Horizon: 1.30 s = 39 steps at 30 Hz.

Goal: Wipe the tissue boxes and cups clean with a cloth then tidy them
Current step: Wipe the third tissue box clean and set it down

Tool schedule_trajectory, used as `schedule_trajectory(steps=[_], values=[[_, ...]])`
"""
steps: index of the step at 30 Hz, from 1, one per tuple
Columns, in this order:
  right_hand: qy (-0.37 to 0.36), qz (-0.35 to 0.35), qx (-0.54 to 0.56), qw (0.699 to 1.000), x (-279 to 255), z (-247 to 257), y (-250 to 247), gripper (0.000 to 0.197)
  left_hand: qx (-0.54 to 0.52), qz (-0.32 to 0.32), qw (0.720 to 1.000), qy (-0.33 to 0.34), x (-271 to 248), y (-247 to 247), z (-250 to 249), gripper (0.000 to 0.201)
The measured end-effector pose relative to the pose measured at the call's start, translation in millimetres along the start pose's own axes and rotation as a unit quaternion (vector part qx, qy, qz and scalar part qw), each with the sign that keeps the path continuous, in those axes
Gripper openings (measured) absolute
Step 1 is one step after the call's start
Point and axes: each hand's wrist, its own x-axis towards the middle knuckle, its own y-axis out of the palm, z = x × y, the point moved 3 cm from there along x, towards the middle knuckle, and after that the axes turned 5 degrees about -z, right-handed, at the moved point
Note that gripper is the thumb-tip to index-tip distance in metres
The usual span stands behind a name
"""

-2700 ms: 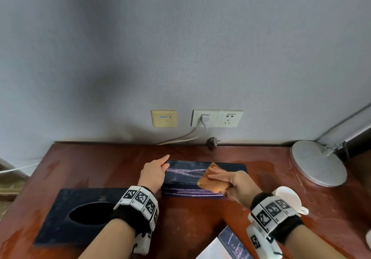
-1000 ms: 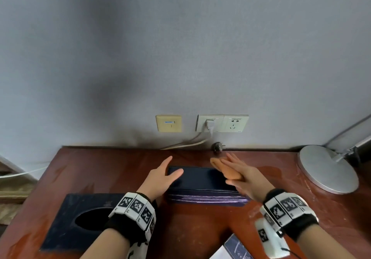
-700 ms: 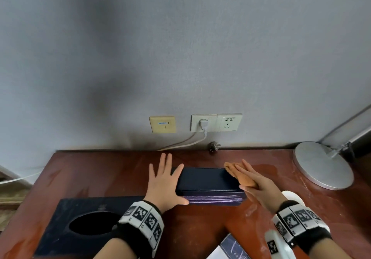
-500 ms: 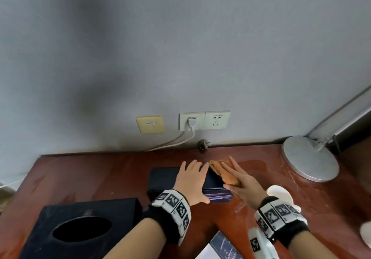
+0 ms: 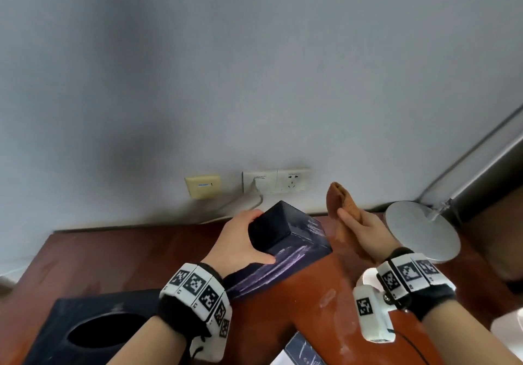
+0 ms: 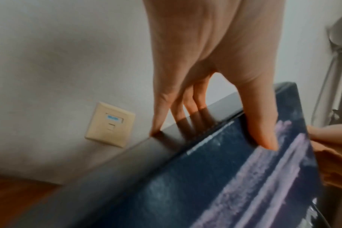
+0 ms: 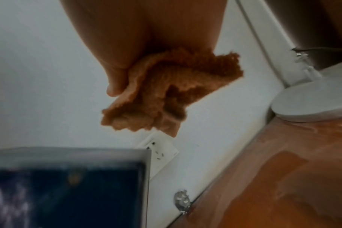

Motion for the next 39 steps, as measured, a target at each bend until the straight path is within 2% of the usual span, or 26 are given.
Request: schedule_trajectory(steps=[3,6,9,10,12,13,18,20,23,25,26,28,29,30,31,32,34,35,36,39], values=[[-0.034,0.051,-0.03,0.998,-9.3,17.8,17.1,0.037,-0.073,0.007,0.996,-0.044,-12.1,-13.0,14.6,0.084],[-0.133,0.107,-0.069,0.983,-21.8,35.3,36.7,0.053,-0.114,0.017,0.991,-0.067,-22.5,-20.6,30.4,0.087],[-0.281,0.132,-0.198,0.93,-32.3,54.2,54.1,0.06,-0.1,0.031,0.993,-0.056,-27.0,-29.6,35.3,0.089],[-0.313,0.138,-0.242,0.908,-34.7,58.8,60.4,0.073,-0.096,0.035,0.993,-0.051,-27.8,-34.5,35.8,0.088],[-0.327,0.156,-0.293,0.885,-39.2,65.2,73.7,0.102,-0.079,0.026,0.996,-0.041,-27.4,-45.4,36.0,0.087],[-0.33,0.163,-0.304,0.879,-43.4,70.0,81.3,0.107,-0.07,0.016,0.997,-0.041,-27.3,-50.1,37.7,0.087],[-0.335,0.152,-0.344,0.864,-57.2,91.2,108.1,0.097,-0.038,-0.012,0.999,-0.037,-26.9,-59.8,43.0,0.08],[-0.351,0.155,-0.322,0.866,-57.5,92.8,113.7,0.096,-0.027,-0.014,0.999,-0.031,-24.7,-59.6,43.6,0.081],[-0.406,0.18,-0.325,0.835,-68.4,93.4,122.9,0.079,-0.02,-0.014,0.999,-0.024,-24.1,-60.1,44.0,0.081],[-0.451,0.22,-0.282,0.818,-79.0,91.3,129.0,0.066,-0.023,-0.008,1.0,-0.014,-25.6,-60.9,43.4,0.079],[-0.449,0.242,-0.251,0.823,-79.5,92.9,124.2,0.059,-0.021,-0.006,1.0,-0.01,-26.3,-61.3,42.8,0.079],[-0.368,0.309,-0.203,0.853,-71.6,100.1,105.9,0.043,-0.011,-0.006,1.0,-0.017,-26.5,-61.9,42.8,0.079],[-0.324,0.3,-0.172,0.88,-63.0,102.7,96.3,0.041,-0.01,-0.007,1.0,-0.025,-26.6,-61.9,43.0,0.079],[-0.291,0.263,-0.149,0.908,-53.7,104.8,88.1,0.041,-0.014,-0.006,0.999,-0.031,-26.5,-61.1,43.6,0.078],[-0.264,0.217,-0.16,0.926,-45.7,105.9,83.7,0.039,-0.017,-0.004,0.999,-0.036,-26.3,-59.5,44.8,0.077],[-0.254,0.179,-0.204,0.928,-42.1,106.9,86.0,0.039,-0.019,-0.004,0.999,-0.038,-26.2,-58.2,46.0,0.077],[-0.286,0.153,-0.306,0.895,-46.1,106.3,106.1,0.048,-0.022,-0.006,0.999,-0.038,-26.0,-58.0,48.2,0.077],[-0.321,0.144,-0.322,0.879,-51.1,105.2,118.8,0.051,-0.025,-0.009,0.999,-0.036,-26.2,-58.2,48.6,0.077],[-0.352,0.142,-0.316,0.869,-57.7,107.4,128.9,0.052,-0.026,-0.01,0.999,-0.033,-26.1,-58.2,49.5,0.078],[-0.408,0.194,-0.271,0.85,-72.5,110.2,146.1,0.049,-0.046,-0.005,0.999,-0.022,-26.5,-58.5,50.8,0.078]])
